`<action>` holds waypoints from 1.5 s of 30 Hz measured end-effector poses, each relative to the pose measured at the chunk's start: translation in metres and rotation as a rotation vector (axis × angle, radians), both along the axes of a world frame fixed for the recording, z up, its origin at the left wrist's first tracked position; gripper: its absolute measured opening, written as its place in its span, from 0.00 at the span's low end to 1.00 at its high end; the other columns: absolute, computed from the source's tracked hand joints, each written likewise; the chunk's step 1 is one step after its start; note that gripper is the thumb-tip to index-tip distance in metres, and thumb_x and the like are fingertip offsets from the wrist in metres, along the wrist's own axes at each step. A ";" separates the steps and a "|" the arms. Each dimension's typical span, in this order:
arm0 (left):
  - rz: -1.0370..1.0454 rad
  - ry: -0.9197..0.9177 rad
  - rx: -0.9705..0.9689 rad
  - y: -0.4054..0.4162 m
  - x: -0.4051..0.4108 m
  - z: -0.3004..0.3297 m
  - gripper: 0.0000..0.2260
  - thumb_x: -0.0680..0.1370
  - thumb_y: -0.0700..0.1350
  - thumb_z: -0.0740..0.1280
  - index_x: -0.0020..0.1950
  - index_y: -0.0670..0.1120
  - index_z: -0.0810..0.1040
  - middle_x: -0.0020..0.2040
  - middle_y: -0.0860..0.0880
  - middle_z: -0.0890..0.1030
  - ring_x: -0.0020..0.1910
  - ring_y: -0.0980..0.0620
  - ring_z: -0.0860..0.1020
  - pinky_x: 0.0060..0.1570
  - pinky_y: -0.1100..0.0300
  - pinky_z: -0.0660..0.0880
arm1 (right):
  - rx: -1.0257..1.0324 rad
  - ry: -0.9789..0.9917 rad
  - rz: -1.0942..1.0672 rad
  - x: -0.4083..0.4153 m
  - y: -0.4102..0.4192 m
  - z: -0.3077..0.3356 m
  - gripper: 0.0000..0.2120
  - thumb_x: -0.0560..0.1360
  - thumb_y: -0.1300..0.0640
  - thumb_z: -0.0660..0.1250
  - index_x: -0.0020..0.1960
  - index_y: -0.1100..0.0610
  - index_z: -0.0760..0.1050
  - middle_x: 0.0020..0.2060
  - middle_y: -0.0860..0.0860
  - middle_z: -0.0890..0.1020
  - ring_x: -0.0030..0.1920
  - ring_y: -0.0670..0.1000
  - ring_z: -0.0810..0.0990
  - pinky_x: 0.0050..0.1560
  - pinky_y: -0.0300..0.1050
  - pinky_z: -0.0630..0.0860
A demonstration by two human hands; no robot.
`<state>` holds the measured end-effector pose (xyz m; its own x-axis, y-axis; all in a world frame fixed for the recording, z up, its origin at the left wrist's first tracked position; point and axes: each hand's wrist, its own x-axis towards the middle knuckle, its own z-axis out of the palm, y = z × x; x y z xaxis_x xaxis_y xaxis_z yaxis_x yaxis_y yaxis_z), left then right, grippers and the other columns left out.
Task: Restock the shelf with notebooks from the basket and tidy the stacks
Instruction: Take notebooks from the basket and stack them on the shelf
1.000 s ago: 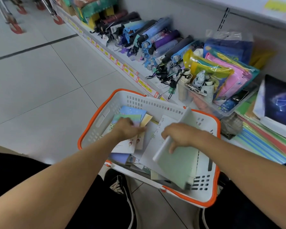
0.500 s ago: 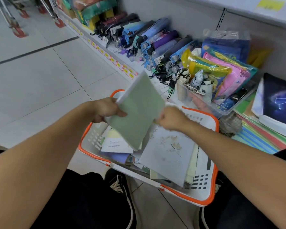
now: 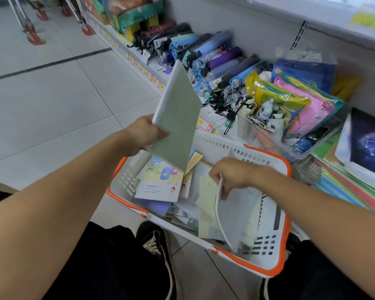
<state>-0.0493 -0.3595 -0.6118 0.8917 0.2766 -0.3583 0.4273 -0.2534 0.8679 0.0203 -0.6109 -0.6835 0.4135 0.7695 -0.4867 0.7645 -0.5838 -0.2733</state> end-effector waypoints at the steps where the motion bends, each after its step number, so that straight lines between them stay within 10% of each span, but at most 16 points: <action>1: -0.001 -0.018 -0.013 -0.004 0.000 0.002 0.13 0.76 0.36 0.69 0.59 0.47 0.78 0.58 0.42 0.82 0.54 0.40 0.82 0.56 0.39 0.77 | 0.085 0.008 -0.063 0.005 -0.005 0.022 0.20 0.58 0.55 0.84 0.38 0.62 0.76 0.37 0.56 0.79 0.41 0.56 0.78 0.39 0.48 0.71; 10: -0.140 -0.195 -0.267 -0.066 0.011 0.074 0.15 0.80 0.37 0.64 0.65 0.49 0.75 0.51 0.48 0.84 0.45 0.48 0.83 0.42 0.54 0.82 | 0.439 -0.563 0.065 -0.003 0.000 0.220 0.13 0.63 0.56 0.79 0.42 0.57 0.77 0.38 0.51 0.81 0.41 0.54 0.76 0.41 0.51 0.73; 16: -0.137 -0.268 -0.284 -0.091 0.010 0.137 0.09 0.81 0.45 0.59 0.55 0.50 0.78 0.47 0.45 0.84 0.42 0.47 0.81 0.40 0.53 0.78 | 0.647 -0.535 0.138 0.015 0.004 0.230 0.22 0.67 0.56 0.78 0.58 0.54 0.75 0.53 0.45 0.74 0.52 0.45 0.71 0.53 0.48 0.72; 22: -0.222 -0.271 -0.250 -0.115 0.007 0.149 0.23 0.75 0.70 0.57 0.59 0.57 0.80 0.51 0.50 0.85 0.50 0.46 0.84 0.50 0.48 0.79 | 0.814 -0.451 0.058 0.022 -0.017 0.228 0.26 0.66 0.58 0.80 0.60 0.54 0.73 0.56 0.46 0.72 0.52 0.42 0.71 0.56 0.45 0.74; 25: -0.296 -0.302 -0.307 -0.110 -0.003 0.138 0.21 0.70 0.48 0.76 0.61 0.55 0.77 0.54 0.47 0.84 0.51 0.42 0.82 0.47 0.49 0.77 | 0.902 -0.343 0.000 0.021 -0.020 0.219 0.41 0.61 0.56 0.84 0.69 0.50 0.69 0.62 0.46 0.68 0.52 0.45 0.74 0.53 0.33 0.73; 29: -0.258 -0.293 -0.456 -0.094 -0.013 0.125 0.29 0.69 0.28 0.67 0.65 0.52 0.77 0.58 0.42 0.82 0.55 0.39 0.81 0.52 0.47 0.78 | 0.931 -0.334 -0.264 0.018 -0.020 0.211 0.60 0.54 0.45 0.86 0.78 0.46 0.56 0.71 0.44 0.60 0.61 0.41 0.71 0.61 0.30 0.68; 33: -0.184 -0.386 -0.647 -0.076 -0.019 0.131 0.28 0.70 0.28 0.66 0.67 0.49 0.75 0.61 0.43 0.81 0.59 0.39 0.80 0.54 0.45 0.79 | 0.967 -0.444 -0.856 0.029 -0.030 0.212 0.57 0.61 0.33 0.77 0.78 0.55 0.54 0.75 0.50 0.60 0.75 0.51 0.59 0.74 0.48 0.59; 35: -0.117 -0.469 -0.709 -0.071 -0.019 0.141 0.29 0.70 0.30 0.65 0.68 0.50 0.74 0.61 0.44 0.81 0.58 0.41 0.80 0.53 0.48 0.80 | 1.031 0.004 -1.076 0.030 -0.035 0.219 0.57 0.59 0.28 0.75 0.76 0.57 0.59 0.73 0.52 0.67 0.72 0.54 0.68 0.71 0.52 0.67; 38: -0.048 -0.551 -0.774 -0.066 -0.010 0.159 0.28 0.71 0.33 0.64 0.69 0.53 0.73 0.61 0.47 0.81 0.58 0.43 0.81 0.54 0.49 0.79 | 1.256 0.825 -0.986 0.019 -0.033 0.233 0.26 0.74 0.45 0.71 0.66 0.59 0.76 0.60 0.57 0.82 0.59 0.58 0.82 0.56 0.54 0.80; 41: -0.095 -0.579 -0.610 -0.063 0.003 0.177 0.24 0.77 0.38 0.65 0.70 0.58 0.70 0.63 0.50 0.81 0.58 0.46 0.81 0.51 0.48 0.81 | 1.486 0.480 -0.809 0.017 -0.028 0.244 0.14 0.75 0.61 0.71 0.60 0.54 0.78 0.55 0.52 0.85 0.55 0.53 0.84 0.50 0.47 0.82; 45: -0.268 -0.551 -0.230 -0.072 0.022 0.201 0.15 0.81 0.51 0.62 0.64 0.68 0.67 0.56 0.56 0.82 0.49 0.51 0.83 0.33 0.52 0.81 | 1.608 0.139 -0.768 0.027 -0.042 0.259 0.19 0.75 0.57 0.73 0.62 0.46 0.73 0.58 0.44 0.83 0.59 0.46 0.81 0.58 0.47 0.78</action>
<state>-0.0274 -0.4312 -0.4105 0.9890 -0.0104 0.1478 -0.1482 -0.0705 0.9864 0.0476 -0.6531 -0.4244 0.8976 0.1492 0.4147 0.4006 0.1161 -0.9089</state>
